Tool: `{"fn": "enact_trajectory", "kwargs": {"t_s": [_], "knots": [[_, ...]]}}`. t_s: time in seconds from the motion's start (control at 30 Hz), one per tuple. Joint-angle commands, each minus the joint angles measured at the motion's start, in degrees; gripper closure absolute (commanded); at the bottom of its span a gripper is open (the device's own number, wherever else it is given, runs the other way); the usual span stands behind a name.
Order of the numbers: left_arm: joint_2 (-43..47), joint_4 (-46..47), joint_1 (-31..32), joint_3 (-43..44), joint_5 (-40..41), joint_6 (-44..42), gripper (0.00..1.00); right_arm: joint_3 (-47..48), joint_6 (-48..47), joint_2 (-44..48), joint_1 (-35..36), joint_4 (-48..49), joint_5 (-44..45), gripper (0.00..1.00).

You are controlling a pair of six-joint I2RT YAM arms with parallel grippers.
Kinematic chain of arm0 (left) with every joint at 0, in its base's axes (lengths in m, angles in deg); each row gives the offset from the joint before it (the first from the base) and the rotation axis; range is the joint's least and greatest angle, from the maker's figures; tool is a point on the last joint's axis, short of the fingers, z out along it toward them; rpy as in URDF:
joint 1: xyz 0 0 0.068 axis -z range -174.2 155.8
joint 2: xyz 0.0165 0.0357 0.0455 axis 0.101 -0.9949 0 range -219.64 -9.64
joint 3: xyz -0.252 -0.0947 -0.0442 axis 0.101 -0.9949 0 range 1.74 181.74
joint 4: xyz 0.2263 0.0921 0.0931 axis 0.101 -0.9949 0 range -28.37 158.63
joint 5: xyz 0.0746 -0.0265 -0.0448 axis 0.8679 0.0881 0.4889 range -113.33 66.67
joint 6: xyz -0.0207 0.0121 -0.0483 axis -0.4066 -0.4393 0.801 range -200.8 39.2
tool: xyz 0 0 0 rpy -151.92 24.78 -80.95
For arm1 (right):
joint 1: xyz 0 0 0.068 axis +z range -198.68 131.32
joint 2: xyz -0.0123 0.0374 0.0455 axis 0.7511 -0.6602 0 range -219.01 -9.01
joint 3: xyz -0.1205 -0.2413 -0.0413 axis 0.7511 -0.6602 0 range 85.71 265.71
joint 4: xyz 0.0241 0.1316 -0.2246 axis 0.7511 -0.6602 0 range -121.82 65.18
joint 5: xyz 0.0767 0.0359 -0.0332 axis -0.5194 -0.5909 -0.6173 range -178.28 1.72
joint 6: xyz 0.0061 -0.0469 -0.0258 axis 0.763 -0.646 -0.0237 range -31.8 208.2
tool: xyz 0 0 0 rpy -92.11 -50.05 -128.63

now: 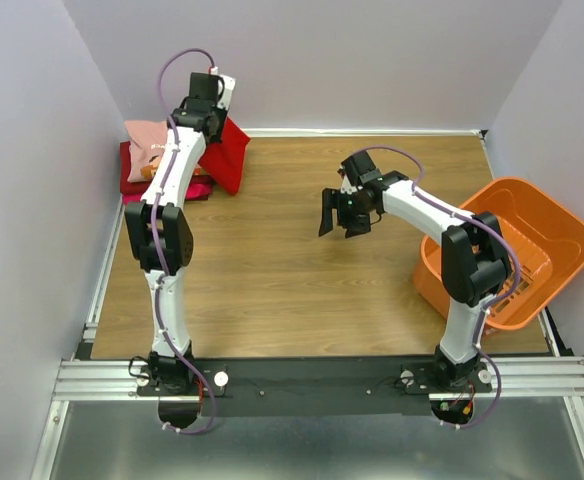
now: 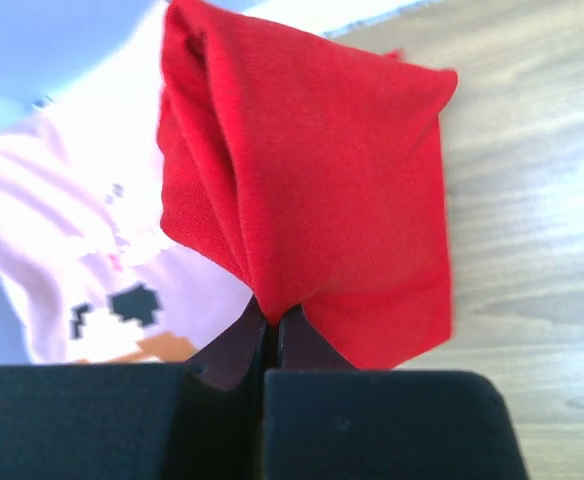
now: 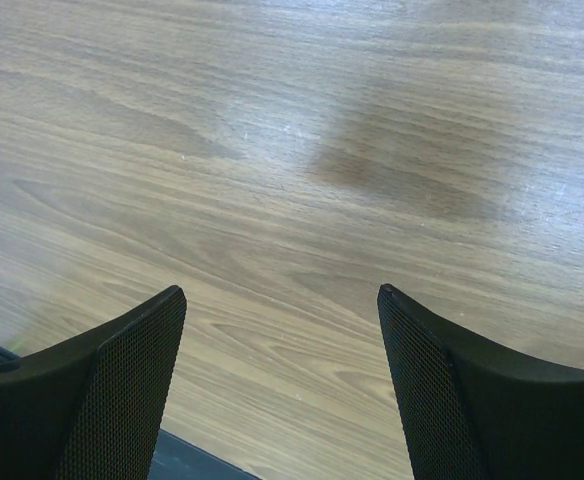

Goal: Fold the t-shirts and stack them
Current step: Neatly place the folded tshirt to the corner

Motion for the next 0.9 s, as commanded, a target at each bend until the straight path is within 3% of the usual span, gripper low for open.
{"fn": "enact_trajectory", "kwargs": {"t_s": [0.0,0.87], "knots": [[0.4,2.4,-2.3,3.5,-4.4,-2.1,1.00,-1.2,0.8,1.1,-0.1,-1.0,-1.1,0.16],[2.7,6.4,-16.3,5.4,-8.0,-0.7,1.00,-4.8,3.0,4.2,-0.1,-1.0,-2.1,0.16]]}}
